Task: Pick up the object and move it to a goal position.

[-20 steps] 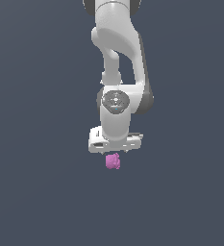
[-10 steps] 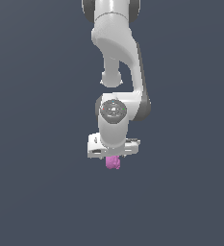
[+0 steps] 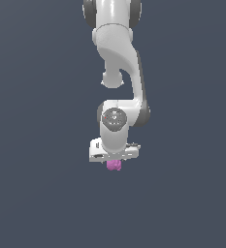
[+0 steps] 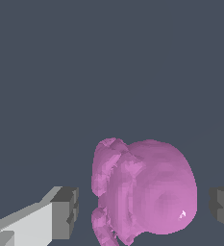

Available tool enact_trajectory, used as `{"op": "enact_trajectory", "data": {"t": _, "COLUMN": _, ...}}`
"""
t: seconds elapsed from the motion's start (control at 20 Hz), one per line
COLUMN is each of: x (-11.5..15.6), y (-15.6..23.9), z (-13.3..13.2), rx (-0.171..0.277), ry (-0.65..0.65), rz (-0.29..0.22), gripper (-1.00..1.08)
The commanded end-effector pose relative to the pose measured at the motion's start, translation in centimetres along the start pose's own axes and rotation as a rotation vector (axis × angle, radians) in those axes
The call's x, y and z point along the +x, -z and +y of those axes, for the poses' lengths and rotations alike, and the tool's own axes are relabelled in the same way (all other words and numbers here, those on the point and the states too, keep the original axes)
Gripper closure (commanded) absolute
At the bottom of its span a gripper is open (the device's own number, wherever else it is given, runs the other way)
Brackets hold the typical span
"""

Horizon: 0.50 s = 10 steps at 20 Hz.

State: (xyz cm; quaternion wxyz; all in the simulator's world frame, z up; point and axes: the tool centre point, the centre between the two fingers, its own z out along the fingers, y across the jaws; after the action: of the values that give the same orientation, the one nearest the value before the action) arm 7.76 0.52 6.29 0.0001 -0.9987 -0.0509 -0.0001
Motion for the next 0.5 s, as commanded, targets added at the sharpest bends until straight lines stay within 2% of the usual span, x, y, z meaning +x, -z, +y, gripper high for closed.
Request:
{"op": "enact_trajectory", "data": {"t": 0.0, "x": -0.06, "y": -1.34, "z": -0.02, "rx": 0.000, "ry": 0.001, "rz": 0.000, "gripper": -0.92}}
{"op": "enact_trajectory", "data": {"t": 0.35, "x": 0.09, "y": -2.26, "z": 0.01, "rx": 0.000, "ry": 0.001, "rz": 0.000, "gripper": -0.92}}
{"op": "enact_trajectory", "data": {"t": 0.4, "x": 0.09, "y": -2.26, "z": 0.01, "rx": 0.000, "ry": 0.001, "rz": 0.000, "gripper": 1.08}}
{"op": "enact_trajectory", "data": {"t": 0.45, "x": 0.09, "y": -2.26, "z": 0.01, "rx": 0.000, "ry": 0.001, "rz": 0.000, "gripper": 1.08}}
